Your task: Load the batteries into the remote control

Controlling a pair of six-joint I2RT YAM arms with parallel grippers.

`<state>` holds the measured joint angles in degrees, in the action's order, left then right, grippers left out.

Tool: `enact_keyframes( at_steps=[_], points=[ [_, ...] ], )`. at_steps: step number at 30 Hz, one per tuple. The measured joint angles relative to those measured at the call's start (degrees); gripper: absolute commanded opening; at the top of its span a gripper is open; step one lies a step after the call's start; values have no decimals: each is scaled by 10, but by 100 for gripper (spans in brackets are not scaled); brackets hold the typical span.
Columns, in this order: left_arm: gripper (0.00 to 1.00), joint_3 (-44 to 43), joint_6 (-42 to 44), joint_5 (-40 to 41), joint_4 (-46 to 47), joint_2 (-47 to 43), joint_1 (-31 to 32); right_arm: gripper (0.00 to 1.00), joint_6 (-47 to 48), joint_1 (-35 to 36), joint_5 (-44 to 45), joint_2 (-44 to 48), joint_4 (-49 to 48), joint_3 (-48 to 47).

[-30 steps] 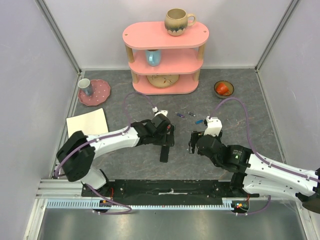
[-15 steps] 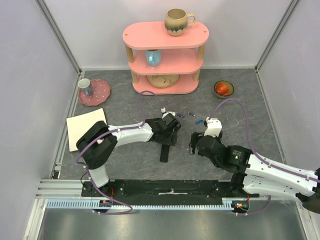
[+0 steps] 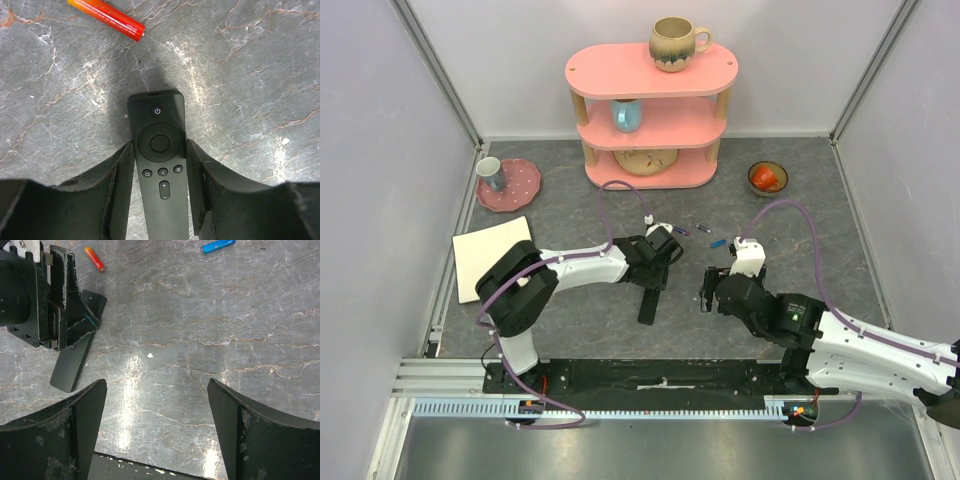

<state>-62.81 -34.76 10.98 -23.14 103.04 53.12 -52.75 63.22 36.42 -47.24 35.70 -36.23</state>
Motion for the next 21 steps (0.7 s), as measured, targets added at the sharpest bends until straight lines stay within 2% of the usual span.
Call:
enact_keyframes(
  at_steps=[5, 6, 8, 9, 14, 21],
  points=[
    [42, 3, 4, -1, 10, 0, 0, 89, -2, 0, -3, 9, 1, 1],
    [30, 3, 5, -1, 11, 0, 0, 89, -2, 0, -4, 9, 1, 1],
    [21, 3, 8, -1, 13, 0, 0, 89, -2, 0, -5, 9, 2, 1],
    [13, 4, 8, -1, 13, 0, 0, 89, -2, 0, -5, 9, 2, 1],
    [2, 15, 11, 1, 28, -8, 0, 89, -1, 0, -5, 10, 6, 1],
    [2, 47, 17, 6, 26, -68, 0, 89, -2, 0, -5, 19, 6, 1]
  ],
)
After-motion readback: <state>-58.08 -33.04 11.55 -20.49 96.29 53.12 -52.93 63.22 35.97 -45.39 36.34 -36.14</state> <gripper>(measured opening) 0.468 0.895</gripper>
